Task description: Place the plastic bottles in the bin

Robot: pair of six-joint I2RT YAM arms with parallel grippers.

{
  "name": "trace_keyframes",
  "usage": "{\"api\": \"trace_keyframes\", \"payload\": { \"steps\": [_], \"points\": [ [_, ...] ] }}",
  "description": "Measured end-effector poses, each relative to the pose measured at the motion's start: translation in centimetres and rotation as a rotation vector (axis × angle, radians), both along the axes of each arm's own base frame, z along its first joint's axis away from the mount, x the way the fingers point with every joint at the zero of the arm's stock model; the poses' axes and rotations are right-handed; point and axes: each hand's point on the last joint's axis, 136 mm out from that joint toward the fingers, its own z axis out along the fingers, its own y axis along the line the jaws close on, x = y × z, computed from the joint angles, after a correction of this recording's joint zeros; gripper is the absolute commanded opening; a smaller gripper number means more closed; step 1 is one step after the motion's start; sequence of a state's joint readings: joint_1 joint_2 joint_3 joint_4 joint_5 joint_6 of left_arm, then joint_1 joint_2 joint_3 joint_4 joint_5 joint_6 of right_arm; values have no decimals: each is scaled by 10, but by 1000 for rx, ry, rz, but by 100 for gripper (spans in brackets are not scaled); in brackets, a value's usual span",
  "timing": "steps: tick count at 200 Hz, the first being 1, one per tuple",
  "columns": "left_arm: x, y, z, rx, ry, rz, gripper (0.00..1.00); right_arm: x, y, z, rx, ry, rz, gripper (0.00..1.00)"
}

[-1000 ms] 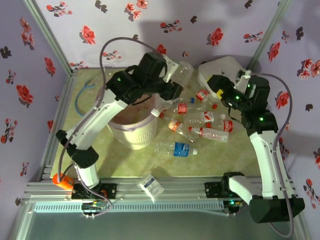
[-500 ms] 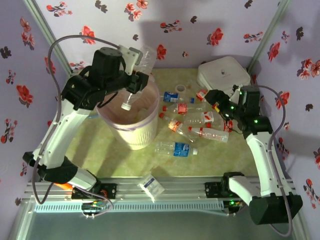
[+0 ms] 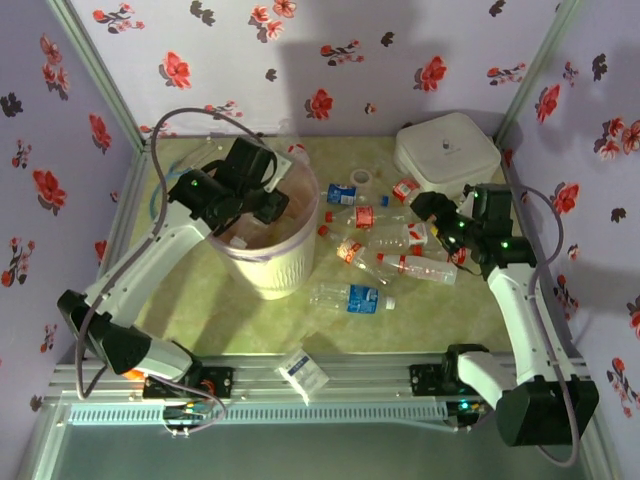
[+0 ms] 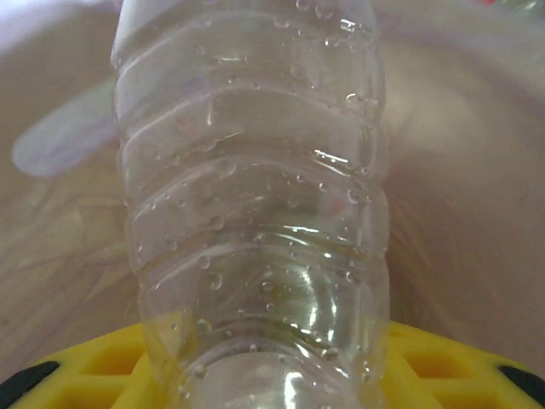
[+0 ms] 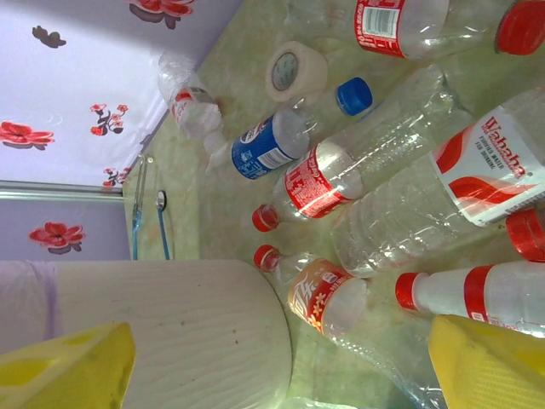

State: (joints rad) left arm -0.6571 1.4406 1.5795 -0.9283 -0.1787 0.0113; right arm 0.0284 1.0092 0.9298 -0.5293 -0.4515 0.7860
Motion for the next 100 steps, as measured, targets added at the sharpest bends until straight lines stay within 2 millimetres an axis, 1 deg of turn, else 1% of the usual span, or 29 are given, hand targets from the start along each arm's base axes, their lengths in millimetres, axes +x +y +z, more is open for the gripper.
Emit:
{"api": "trace_keyframes", "payload": {
  "steps": [20, 39, 62, 100],
  "points": [
    [-2, 14, -14, -17, 17, 22, 24, 0, -1, -5, -3, 10, -5, 90],
    [-3, 21, -18, -43, 12, 32, 24, 0, -2, -7, -3, 13, -7, 90],
    [-3, 20, -27, -58, 22, 25, 23, 1, -2, -10, -4, 20, -8, 90],
    [1, 15, -54, -32, 75, 0, 20, 0, -2, -18, -4, 38, -9, 90]
  ]
}}
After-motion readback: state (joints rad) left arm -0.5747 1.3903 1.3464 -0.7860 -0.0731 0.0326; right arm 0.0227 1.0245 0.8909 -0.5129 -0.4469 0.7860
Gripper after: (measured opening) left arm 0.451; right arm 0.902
